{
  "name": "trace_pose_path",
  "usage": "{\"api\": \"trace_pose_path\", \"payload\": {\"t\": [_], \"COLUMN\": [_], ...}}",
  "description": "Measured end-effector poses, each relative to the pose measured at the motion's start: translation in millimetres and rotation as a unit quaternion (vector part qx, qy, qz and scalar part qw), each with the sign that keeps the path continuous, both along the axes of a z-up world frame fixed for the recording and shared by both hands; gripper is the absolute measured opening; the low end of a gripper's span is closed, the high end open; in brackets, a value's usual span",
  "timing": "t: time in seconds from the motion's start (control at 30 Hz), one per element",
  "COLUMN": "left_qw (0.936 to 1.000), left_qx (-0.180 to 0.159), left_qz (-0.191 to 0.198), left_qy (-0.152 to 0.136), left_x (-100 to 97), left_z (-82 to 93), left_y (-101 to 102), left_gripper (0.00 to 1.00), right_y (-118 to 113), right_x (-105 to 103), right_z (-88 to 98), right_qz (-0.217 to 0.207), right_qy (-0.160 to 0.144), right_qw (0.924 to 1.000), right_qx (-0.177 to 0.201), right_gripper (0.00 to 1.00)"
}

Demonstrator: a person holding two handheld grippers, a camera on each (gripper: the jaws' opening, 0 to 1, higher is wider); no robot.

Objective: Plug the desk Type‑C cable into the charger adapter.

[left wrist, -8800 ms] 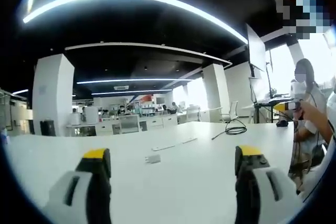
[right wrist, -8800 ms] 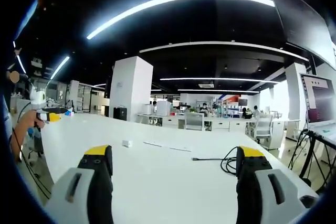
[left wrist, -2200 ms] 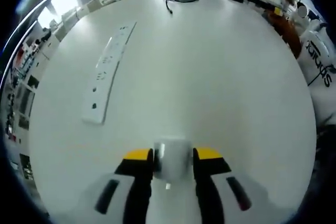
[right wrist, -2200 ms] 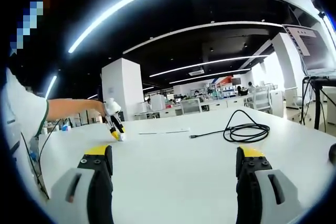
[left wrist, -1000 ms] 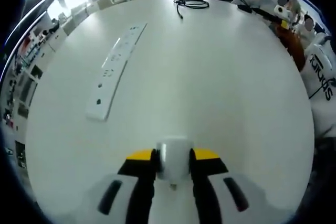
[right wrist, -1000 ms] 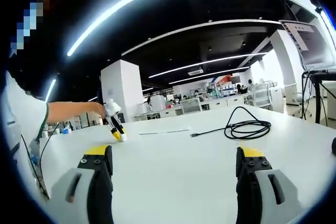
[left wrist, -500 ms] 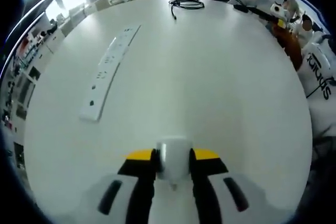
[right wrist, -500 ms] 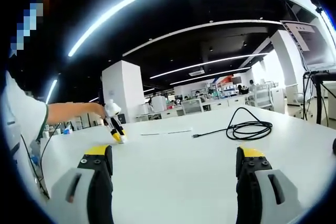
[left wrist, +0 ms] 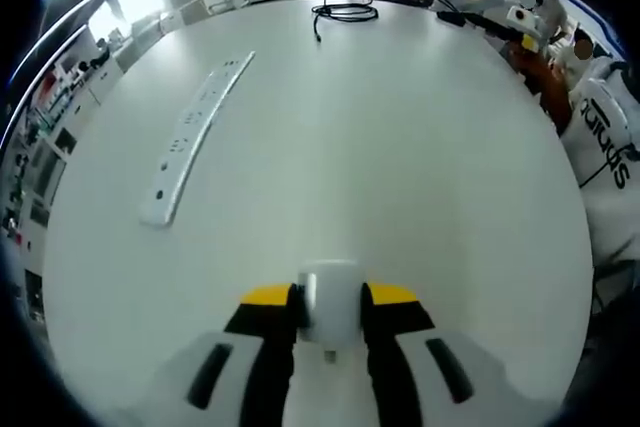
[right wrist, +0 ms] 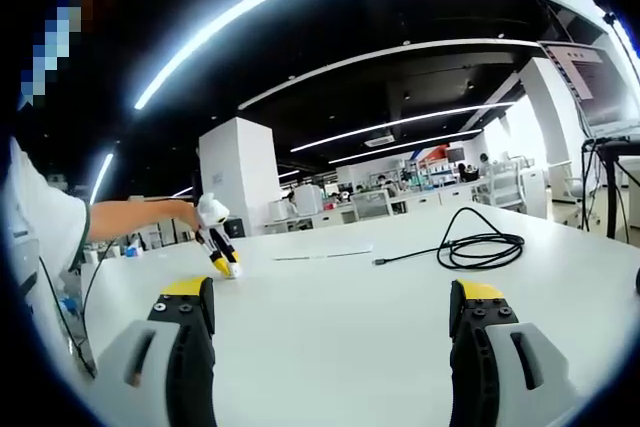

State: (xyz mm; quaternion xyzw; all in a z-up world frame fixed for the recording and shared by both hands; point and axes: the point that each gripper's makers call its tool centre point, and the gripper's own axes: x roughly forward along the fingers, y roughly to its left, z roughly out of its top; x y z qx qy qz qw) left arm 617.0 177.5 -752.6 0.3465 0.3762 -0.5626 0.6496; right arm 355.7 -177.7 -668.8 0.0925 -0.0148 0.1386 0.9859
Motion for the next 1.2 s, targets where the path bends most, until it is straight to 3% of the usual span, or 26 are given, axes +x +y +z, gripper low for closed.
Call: {"api": "trace_pose_path", "payload": {"t": [0.4,1.2], "left_qw": [0.9998,0.9994], "left_qx": [-0.016,-0.016], "left_qz": [-0.012,-0.025], "left_qy": [-0.005,-0.018], "left_x": [-34.4,-112.0], "left_z": [0.5,0.8], "left_y": [-3.7,-3.3], "left_gripper": [0.25,0.25], "right_y": [7.4,21.6], "right_x": [-3.1,-15.6], "right_z": [4.2,17.5], "right_qz": [0.009,0.032], "right_qy": [-0.004,-0.015], "right_qw": [0.9999,0.9993], "right_qx": [-0.001,-0.009], "right_gripper": [1.0,1.0]}}
